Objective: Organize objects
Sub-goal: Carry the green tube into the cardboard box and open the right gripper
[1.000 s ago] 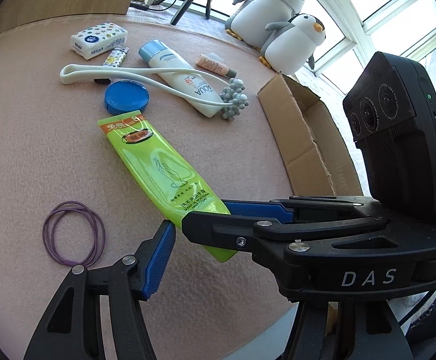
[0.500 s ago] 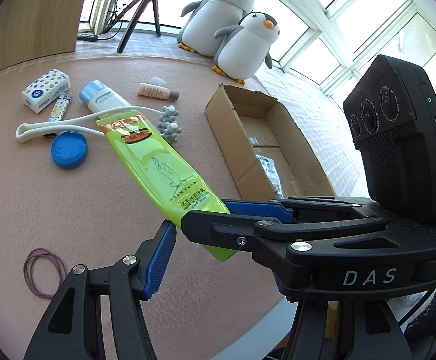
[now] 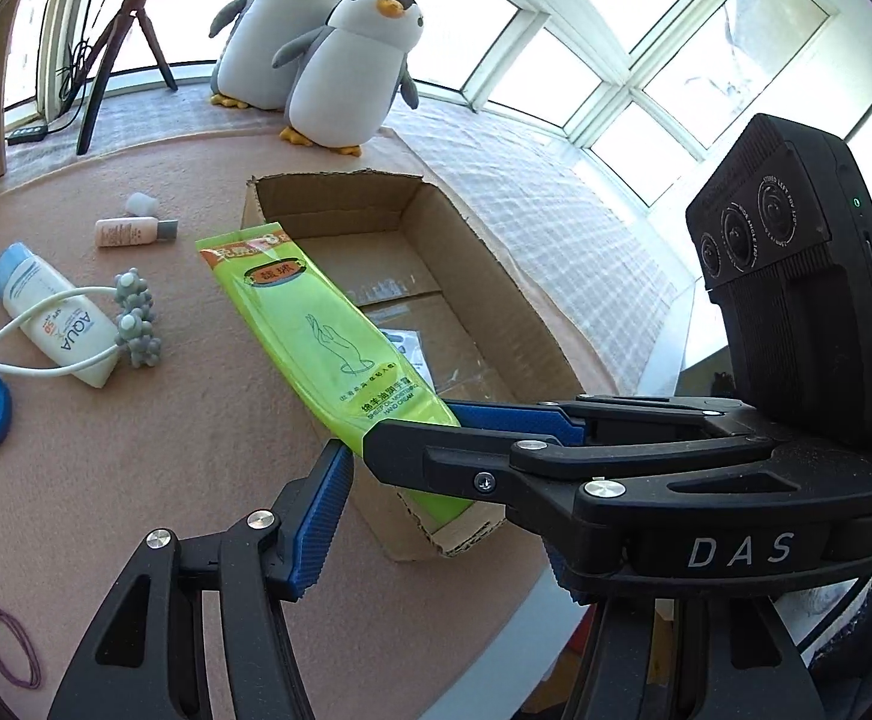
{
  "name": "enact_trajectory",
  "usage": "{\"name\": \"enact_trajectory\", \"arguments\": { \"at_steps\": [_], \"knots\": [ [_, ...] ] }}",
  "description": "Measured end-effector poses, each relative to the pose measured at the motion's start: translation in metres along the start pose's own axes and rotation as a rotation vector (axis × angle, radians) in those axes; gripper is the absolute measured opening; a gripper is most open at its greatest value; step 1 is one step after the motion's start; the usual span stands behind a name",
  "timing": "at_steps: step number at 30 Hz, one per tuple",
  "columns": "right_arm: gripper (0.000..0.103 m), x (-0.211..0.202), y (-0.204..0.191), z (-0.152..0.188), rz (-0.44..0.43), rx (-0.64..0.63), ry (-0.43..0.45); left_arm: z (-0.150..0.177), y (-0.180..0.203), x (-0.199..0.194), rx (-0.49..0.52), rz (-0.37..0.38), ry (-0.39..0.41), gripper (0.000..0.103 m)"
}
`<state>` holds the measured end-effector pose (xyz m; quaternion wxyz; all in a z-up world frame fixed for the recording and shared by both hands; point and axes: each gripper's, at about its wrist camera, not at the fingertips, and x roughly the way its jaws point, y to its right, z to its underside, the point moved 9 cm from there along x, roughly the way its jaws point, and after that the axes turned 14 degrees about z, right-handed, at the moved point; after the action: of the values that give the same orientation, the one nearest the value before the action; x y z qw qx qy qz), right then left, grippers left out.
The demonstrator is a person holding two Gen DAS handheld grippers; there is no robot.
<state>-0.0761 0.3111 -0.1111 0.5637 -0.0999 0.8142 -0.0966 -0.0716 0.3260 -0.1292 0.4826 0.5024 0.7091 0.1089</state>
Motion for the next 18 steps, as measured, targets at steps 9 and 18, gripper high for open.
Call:
{"name": "enact_trajectory", "arguments": {
  "at_steps": [9,18],
  "knots": [
    [0.029,-0.003,0.045,-0.002,0.033,0.065,0.006,-0.009,0.02,0.046,0.026,0.042,-0.045,0.062],
    [0.039,-0.001,0.063,-0.004,0.098,0.083,0.02,-0.008,0.021,0.056,0.039,0.013,-0.054,0.064]
  ]
}}
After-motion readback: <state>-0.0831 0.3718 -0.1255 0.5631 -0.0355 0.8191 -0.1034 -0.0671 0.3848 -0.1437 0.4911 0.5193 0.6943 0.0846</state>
